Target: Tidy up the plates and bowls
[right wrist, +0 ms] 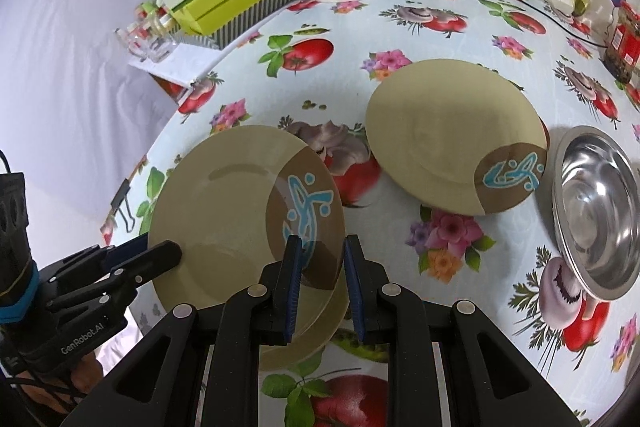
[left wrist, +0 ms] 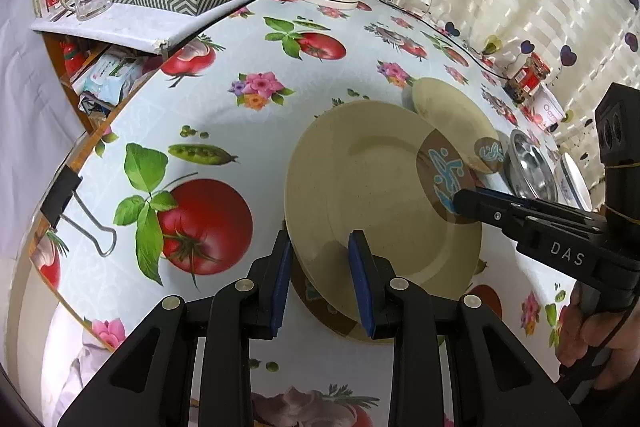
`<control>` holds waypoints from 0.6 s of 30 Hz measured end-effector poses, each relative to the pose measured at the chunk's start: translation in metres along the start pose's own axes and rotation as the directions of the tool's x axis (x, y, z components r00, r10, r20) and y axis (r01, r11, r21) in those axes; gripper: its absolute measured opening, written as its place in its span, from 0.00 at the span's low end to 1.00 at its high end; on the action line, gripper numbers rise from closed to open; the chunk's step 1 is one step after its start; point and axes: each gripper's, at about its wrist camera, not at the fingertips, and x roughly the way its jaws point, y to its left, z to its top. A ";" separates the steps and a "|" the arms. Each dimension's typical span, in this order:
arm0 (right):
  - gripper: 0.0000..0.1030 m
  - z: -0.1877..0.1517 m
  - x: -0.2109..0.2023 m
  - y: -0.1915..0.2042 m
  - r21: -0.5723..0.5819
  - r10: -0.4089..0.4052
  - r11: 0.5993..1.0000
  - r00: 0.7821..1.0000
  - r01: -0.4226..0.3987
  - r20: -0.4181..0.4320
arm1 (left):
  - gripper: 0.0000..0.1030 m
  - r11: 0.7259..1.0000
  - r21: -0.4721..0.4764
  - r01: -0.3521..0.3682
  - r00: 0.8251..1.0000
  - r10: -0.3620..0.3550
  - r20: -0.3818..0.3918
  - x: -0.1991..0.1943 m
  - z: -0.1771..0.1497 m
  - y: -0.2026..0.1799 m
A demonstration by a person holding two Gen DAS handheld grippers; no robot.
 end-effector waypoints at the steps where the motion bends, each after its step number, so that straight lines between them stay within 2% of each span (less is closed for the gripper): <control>1: 0.20 -0.001 0.000 0.000 -0.001 -0.002 1.000 1.000 0.002 -0.001 | 0.29 1.000 0.000 0.000 1.000 0.000 -0.002 0.000 -0.001 -0.001; 18: 0.22 -0.015 0.008 0.000 0.000 -0.006 1.000 1.000 0.006 -0.028 | 0.29 1.000 0.005 -0.019 0.999 0.019 -0.030 0.004 -0.012 -0.001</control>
